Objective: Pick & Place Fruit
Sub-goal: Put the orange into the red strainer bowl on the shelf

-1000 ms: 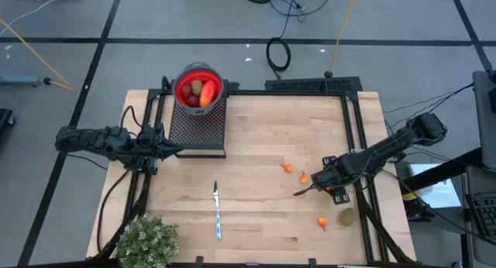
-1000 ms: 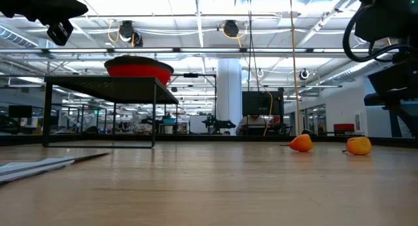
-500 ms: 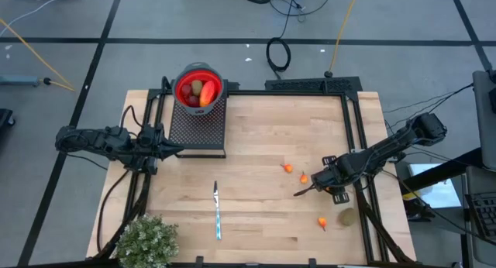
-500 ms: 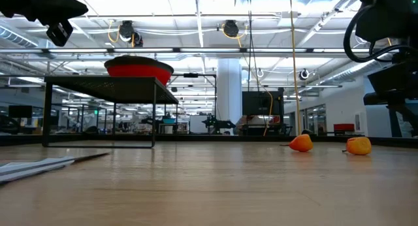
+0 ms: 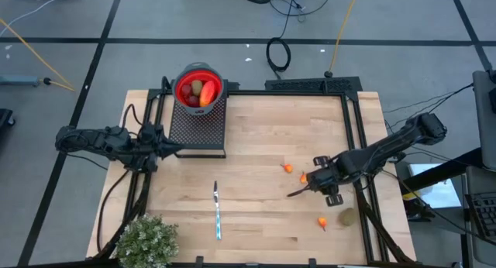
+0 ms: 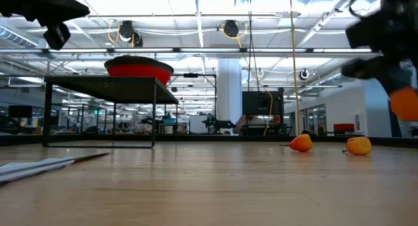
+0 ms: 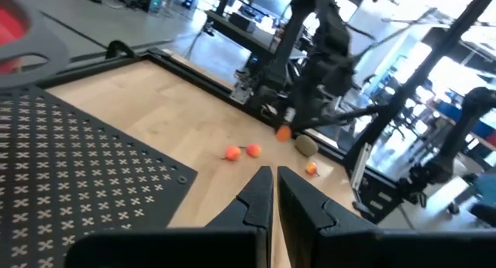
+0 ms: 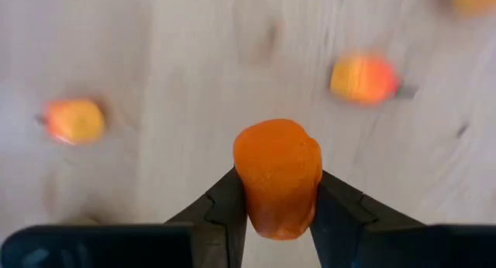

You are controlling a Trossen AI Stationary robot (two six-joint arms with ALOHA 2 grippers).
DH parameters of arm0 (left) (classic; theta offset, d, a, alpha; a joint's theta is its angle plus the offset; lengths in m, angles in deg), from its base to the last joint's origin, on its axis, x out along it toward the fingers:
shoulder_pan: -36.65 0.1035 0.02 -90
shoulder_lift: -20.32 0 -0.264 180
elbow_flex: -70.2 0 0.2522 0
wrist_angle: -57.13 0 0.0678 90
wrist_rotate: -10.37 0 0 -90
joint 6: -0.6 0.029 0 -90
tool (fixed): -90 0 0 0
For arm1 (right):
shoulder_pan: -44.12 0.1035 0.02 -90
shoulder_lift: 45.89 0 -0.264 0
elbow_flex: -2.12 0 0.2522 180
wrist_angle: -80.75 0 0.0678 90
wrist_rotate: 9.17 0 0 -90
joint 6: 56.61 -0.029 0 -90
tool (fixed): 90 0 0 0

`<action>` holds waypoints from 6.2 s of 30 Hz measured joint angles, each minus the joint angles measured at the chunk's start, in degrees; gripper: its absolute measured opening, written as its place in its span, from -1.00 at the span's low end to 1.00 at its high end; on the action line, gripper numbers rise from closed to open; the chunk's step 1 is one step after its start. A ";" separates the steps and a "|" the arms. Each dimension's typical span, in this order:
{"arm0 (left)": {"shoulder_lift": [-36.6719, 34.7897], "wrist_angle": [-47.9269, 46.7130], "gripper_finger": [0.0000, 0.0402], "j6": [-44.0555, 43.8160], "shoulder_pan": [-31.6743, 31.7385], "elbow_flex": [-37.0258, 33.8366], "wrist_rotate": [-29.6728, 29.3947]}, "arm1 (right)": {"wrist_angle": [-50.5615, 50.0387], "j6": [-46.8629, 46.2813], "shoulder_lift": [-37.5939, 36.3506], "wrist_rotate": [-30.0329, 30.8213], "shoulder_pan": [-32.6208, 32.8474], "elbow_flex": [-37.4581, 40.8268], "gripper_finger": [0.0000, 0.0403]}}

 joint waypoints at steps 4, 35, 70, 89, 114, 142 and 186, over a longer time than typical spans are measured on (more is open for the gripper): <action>0.00 0.00 -0.90 -0.86 0.01 0.00 -1.71 | 0.03 1.64 0.00 2.10 -0.07 -5.53 -0.50; 27.10 37.85 0.12 2.73 0.02 0.07 -5.19 | 30.05 22.48 0.00 11.70 -10.19 -13.15 -0.48; 59.55 52.28 0.12 -23.55 0.00 17.45 -5.15 | 52.31 44.14 0.00 17.19 -17.09 -13.13 -0.48; 73.25 52.12 0.12 -29.30 2.23 28.67 -4.83 | 52.92 43.86 0.00 12.66 -17.05 -13.13 -0.48; 75.80 51.40 0.12 -30.58 3.97 31.72 -4.34 | 53.14 43.68 0.04 12.70 -14.88 -13.11 -0.48; 75.82 51.62 0.12 -28.88 4.15 31.67 -0.01 | 56.68 45.76 3.30 12.33 -16.59 -13.11 -0.48; 75.71 48.52 -0.40 -28.93 5.68 31.67 2.48 | 50.76 39.04 2.69 12.97 -17.09 -13.11 0.09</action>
